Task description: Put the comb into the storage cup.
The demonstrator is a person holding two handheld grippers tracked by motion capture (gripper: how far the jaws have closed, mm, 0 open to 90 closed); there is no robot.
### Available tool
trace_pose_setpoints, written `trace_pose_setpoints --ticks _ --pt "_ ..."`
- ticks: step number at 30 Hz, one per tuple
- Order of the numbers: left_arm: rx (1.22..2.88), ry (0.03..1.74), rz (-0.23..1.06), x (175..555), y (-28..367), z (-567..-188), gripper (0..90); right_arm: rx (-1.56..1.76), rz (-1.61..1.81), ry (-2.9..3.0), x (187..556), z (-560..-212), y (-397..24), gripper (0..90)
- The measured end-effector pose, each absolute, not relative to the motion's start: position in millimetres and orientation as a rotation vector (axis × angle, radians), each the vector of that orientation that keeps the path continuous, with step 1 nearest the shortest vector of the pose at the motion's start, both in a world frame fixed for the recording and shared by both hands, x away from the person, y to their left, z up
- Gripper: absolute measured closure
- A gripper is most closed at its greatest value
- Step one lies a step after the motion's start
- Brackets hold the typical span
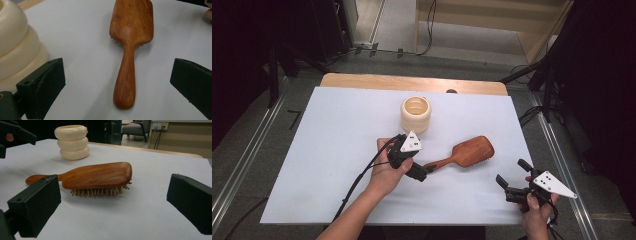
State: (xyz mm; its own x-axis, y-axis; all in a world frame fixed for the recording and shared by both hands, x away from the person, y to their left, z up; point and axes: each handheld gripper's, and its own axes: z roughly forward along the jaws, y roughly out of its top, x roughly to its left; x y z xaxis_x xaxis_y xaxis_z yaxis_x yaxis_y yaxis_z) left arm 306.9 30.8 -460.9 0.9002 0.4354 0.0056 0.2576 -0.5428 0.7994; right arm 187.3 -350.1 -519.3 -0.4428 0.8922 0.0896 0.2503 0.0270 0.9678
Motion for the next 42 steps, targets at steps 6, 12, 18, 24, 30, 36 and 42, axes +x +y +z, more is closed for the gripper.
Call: trace_pose_setpoints --ticks 6,12,18,24,30,36,42 --pt "2.194 0.477 0.228 311 16 -465 0.1 1.164 1.445 1.74 187 -519 -350 0.0" --pt "2.247 0.446 0.212 314 2 -469 0.1 1.165 1.448 1.737 188 -520 -350 0.0" --pt "2.295 0.413 0.179 317 -13 -472 0.2 1.158 1.442 1.744 188 -520 -350 0.0" --pt "2.344 0.391 0.142 319 -26 -479 0.2 1.161 1.442 1.744 188 -520 -350 0.0" --pt "2.377 0.408 0.129 324 -36 -484 5.5 1.162 1.442 1.743 188 -520 -350 0.0" --pt "2.414 0.428 0.107 327 -43 -491 7.9 1.165 1.443 1.741 188 -520 -350 0.0" --pt "2.441 0.464 0.059 329 -49 -497 18.1 1.164 1.448 1.736 188 -520 -350 0.0"
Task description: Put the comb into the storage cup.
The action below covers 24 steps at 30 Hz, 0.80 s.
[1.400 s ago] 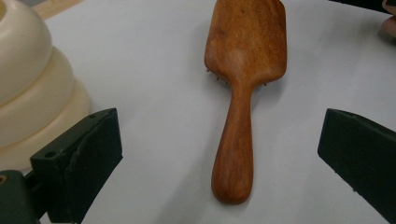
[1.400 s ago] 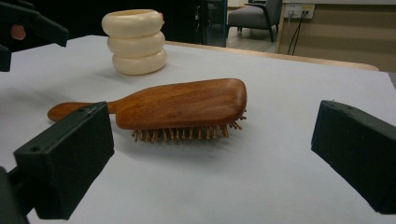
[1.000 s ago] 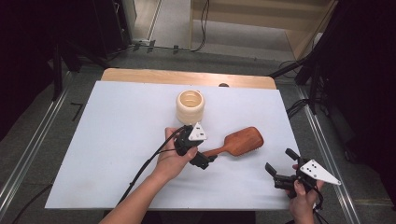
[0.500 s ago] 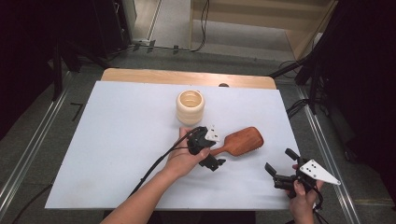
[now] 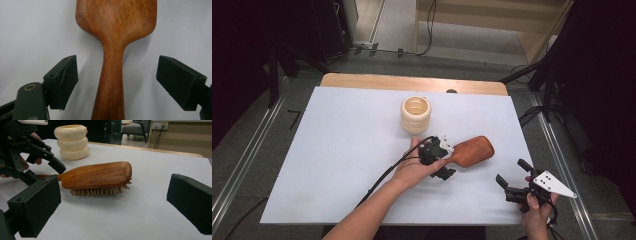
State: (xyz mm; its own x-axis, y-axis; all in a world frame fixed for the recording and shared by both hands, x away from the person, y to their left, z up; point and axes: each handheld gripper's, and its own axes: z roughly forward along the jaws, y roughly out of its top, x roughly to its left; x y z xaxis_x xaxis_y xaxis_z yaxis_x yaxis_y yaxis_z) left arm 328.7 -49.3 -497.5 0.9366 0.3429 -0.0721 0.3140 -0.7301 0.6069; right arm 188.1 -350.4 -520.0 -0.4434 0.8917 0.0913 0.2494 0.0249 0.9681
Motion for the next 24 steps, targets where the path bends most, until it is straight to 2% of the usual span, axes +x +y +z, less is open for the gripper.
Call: trace_pose_setpoints --ticks 5,7,10,11,13,14,15,16,19,23,24 --pt "2.483 0.478 0.042 328 -56 -501 18.0 1.167 1.45 1.735 188 -520 -351 0.0" --pt "2.481 0.48 0.062 328 -57 -501 20.9 1.168 1.45 1.734 188 -520 -351 0.0" --pt "2.483 0.502 0.1 327 -58 -500 29.0 1.171 1.45 1.733 188 -520 -351 0.0" --pt "2.488 0.506 0.12 327 -59 -500 29.0 1.171 1.45 1.733 188 -520 -351 0.0" --pt "2.488 0.505 0.166 326 -60 -500 39.3 1.173 1.443 1.735 188 -520 -351 0.0" --pt "2.491 0.503 0.183 325 -61 -500 39.3 1.173 1.443 1.735 188 -520 -351 0.0" --pt "2.488 0.503 0.191 325 -61 -500 45.0 1.174 1.443 1.736 188 -520 -351 0.0" --pt "2.482 0.499 0.189 325 -62 -500 45.0 1.174 1.443 1.736 188 -520 -351 0.0" --pt "2.472 0.48 0.187 324 -64 -501 53.0 1.181 1.447 1.73 188 -520 -351 0.0" --pt "2.477 0.473 0.178 324 -67 -500 56.7 1.178 1.445 1.73 189 -520 -351 0.0" --pt "2.476 0.477 0.178 324 -67 -500 60.3 1.174 1.444 1.733 189 -521 -351 0.0"
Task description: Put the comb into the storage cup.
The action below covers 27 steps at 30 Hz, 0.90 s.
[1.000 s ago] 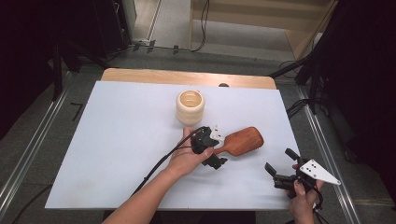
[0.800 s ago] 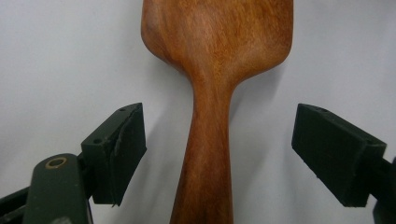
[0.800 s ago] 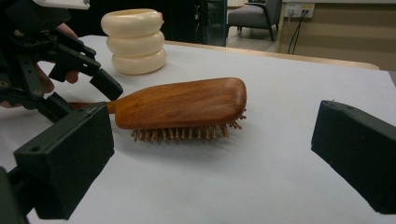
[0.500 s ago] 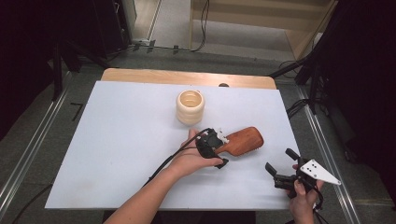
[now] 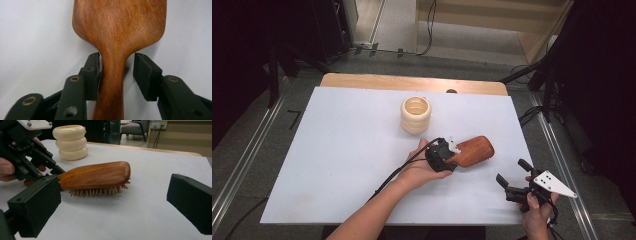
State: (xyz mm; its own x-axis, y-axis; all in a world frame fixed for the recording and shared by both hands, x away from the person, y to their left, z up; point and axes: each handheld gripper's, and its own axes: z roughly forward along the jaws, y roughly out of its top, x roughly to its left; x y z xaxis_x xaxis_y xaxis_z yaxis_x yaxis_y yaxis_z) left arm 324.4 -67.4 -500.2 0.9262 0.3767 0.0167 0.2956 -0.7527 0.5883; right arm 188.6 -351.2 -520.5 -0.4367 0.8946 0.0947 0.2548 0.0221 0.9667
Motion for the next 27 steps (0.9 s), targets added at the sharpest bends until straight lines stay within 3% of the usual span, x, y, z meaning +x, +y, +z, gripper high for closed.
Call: trace_pose_setpoints --ticks 6,27 --pt "2.476 0.484 0.165 325 -67 -499 71.5 1.178 1.441 1.735 189 -520 -351 0.0" --pt "2.388 0.49 0.209 319 -52 -501 72.1 1.178 1.436 1.734 189 -520 -351 0.0"
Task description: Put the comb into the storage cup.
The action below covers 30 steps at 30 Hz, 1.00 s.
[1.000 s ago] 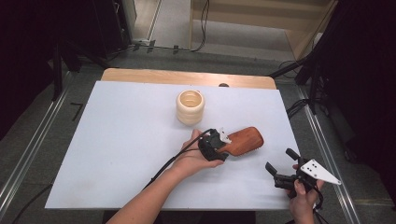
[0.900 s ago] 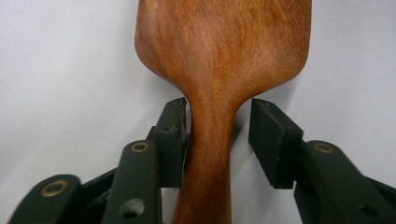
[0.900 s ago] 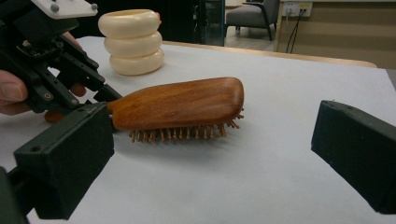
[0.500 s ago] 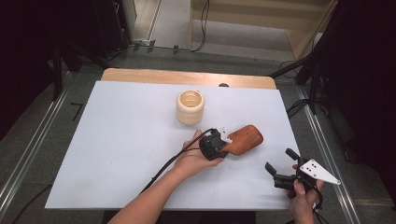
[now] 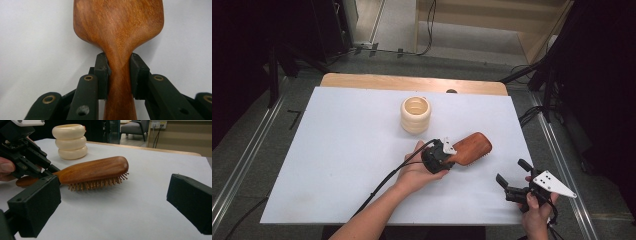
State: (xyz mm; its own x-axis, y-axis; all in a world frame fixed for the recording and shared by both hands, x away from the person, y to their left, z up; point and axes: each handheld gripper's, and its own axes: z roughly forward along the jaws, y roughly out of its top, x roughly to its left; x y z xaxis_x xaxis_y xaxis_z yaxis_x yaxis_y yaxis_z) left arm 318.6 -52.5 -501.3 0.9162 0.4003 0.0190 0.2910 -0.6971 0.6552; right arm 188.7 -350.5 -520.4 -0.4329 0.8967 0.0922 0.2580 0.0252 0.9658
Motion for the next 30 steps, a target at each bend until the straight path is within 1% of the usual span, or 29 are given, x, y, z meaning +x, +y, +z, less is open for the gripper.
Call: trace_pose_setpoints --ticks 9,20,30 --pt "2.289 0.502 0.235 312 -40 -494 72.2 1.145 1.382 1.769 189 -518 -344 0.0" --pt "2.214 0.518 0.261 306 -18 -488 72.2 1.164 1.358 1.771 189 -510 -341 0.0" --pt "2.159 0.532 0.284 298 -4 -487 72.2 1.224 1.513 1.754 193 -491 -319 0.0"
